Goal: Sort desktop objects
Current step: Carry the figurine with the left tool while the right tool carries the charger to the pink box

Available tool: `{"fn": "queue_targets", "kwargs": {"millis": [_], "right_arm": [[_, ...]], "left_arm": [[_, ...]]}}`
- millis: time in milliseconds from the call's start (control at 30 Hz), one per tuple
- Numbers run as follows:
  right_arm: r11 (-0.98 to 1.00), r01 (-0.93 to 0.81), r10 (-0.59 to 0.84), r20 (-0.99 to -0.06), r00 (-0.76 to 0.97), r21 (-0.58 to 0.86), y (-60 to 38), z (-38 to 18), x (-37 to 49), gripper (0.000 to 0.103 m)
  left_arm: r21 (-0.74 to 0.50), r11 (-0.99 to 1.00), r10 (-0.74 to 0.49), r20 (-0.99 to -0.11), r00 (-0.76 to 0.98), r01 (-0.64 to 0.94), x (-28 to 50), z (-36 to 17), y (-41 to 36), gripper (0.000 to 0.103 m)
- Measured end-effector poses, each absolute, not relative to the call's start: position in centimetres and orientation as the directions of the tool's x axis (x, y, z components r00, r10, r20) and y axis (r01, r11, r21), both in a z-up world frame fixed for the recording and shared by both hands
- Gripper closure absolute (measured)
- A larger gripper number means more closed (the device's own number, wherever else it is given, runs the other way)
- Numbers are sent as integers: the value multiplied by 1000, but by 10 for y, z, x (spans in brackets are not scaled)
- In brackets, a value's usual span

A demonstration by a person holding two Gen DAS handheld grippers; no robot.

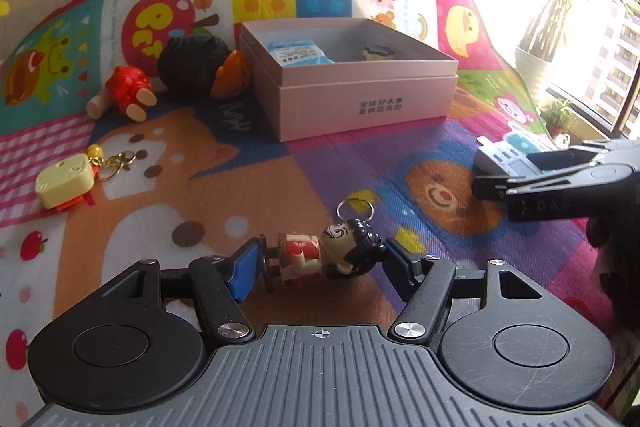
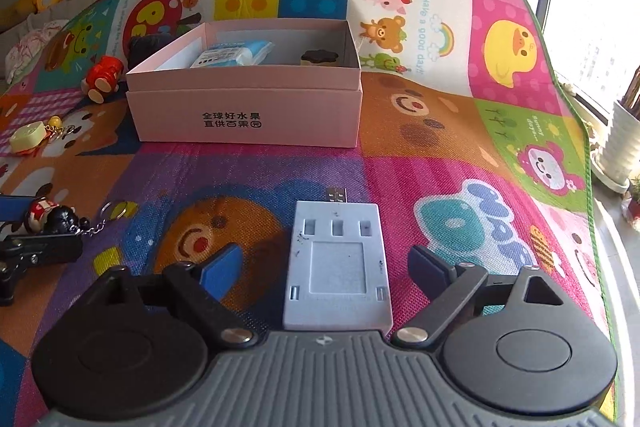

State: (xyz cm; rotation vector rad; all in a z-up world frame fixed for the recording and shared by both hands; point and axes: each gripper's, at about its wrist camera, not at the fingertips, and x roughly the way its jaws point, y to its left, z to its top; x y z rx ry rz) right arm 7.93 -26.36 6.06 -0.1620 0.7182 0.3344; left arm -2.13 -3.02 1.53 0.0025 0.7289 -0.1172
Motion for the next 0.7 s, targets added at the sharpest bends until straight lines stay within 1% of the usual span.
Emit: {"fn": "queue_targets", "kwargs": {"millis": [33, 67, 100, 167, 333, 400, 433, 533, 600, 700], "right_arm": [[932, -362, 247, -669, 701, -35, -262, 62, 80, 25], [928, -371, 253, -672, 696, -35, -260, 63, 79, 32], [924, -380, 257, -674, 692, -38, -258, 64, 79, 39], [916, -398, 269, -679, 683, -38, -254, 66, 77, 47], [912, -408, 277, -682, 677, -35, -252, 67, 72, 47], [913, -407, 280, -685, 673, -28, -253, 67, 71, 47], [913, -408, 281, -685, 672, -26, -254, 67, 70, 47], [911, -411, 286, -683, 672, -23, -256, 66, 69, 46], [913, -406, 281, -681, 676, -27, -256, 66, 71, 38], [916, -401, 281, -682, 676, -19, -257, 65, 74, 37]], "left_arm": [[-36, 994, -101, -665, 740, 103, -24, 15, -29, 31], [-35, 995, -96, -667, 739, 97, -27, 14, -28, 26], [-40, 995, -95, -666, 740, 93, -29, 14, -27, 24], [-54, 995, -100, -664, 741, 86, -30, 15, -26, 22], [-90, 993, -116, -665, 738, 74, -19, 14, -26, 23], [-88, 993, -114, -666, 738, 74, -15, 12, -29, 27], [-80, 994, -107, -666, 738, 72, -14, 11, -31, 31], [-70, 994, -109, -661, 742, 83, -14, 12, -33, 33], [-65, 994, -111, -661, 742, 91, -15, 12, -34, 33], [-58, 993, -117, -657, 744, 105, -19, 14, -35, 33]]}}
